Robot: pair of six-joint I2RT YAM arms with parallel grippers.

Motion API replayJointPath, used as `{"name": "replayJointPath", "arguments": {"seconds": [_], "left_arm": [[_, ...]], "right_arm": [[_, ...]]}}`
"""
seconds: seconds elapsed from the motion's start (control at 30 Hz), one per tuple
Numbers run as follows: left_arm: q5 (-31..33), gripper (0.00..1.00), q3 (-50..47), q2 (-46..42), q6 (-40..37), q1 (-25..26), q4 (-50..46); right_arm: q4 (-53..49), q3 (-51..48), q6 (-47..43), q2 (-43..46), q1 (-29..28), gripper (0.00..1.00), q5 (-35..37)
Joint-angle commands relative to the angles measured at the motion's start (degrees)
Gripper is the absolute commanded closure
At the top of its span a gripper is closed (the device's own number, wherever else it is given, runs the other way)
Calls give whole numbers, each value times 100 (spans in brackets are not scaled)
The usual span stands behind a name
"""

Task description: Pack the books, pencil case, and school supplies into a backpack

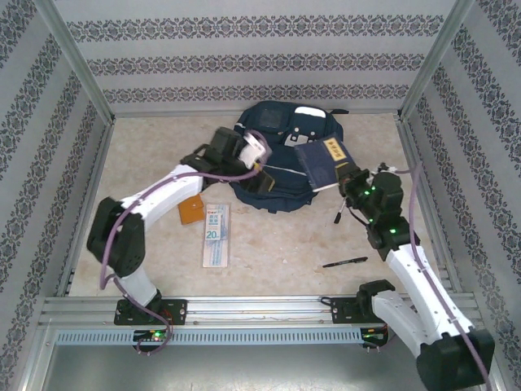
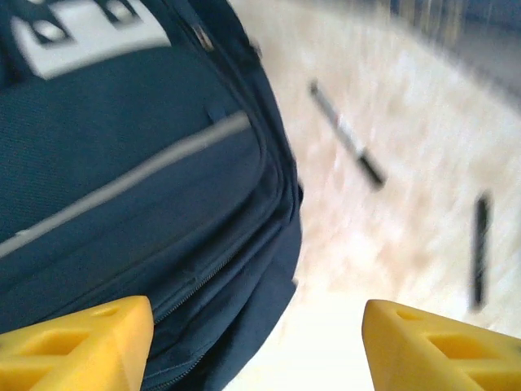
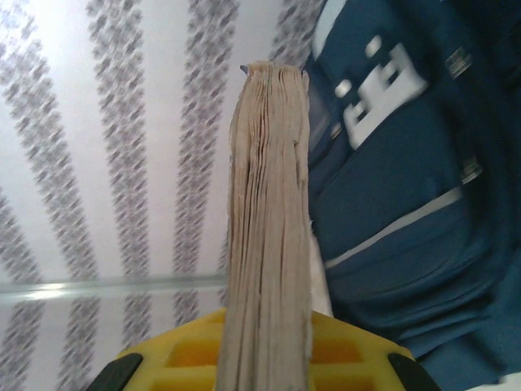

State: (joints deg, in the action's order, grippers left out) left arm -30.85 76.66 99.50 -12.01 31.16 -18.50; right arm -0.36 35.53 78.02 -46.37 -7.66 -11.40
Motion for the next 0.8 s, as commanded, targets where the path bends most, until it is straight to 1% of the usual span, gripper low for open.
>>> {"name": "replayJointPath", "arguments": {"seconds": [0.0, 0.07, 0.13, 0.23, 0.3, 0.43, 0.5, 0.63, 0.77], "left_arm": [[1016, 27, 352, 542, -2855, 409, -749], [1604, 27, 744, 950, -2904, 517, -617], [1928, 29, 1138, 1302, -2860, 519, -576], [2433, 27, 1512, 1692, -2912, 549, -466], [2406, 27, 1646, 1802, -2918, 543, -446], [2047, 28, 1749, 1835, -3016, 545, -501], [2018, 28, 1818, 1889, -2992, 541, -508], [1919, 29, 2323, 2146, -3040, 541, -952], [1811, 29, 2643, 2255, -3131, 507, -1045]], "right_arm": [[-959, 271, -986, 212, 710, 100, -778], [-1385, 402, -1375, 279, 1030, 100, -893], [-1658, 500, -1641, 328, 1201, 100, -942], [-1850, 556, -1814, 408, 1317, 100, -992], [-1851, 552, -1821, 427, 1344, 100, -1067], [-1896, 504, -1821, 460, 1372, 100, -1154], [-1879, 458, -1792, 486, 1390, 100, -1163], [-1887, 415, -1825, 489, 1409, 100, -1205], [-1910, 402, -1876, 489, 1442, 100, -1233]]}}
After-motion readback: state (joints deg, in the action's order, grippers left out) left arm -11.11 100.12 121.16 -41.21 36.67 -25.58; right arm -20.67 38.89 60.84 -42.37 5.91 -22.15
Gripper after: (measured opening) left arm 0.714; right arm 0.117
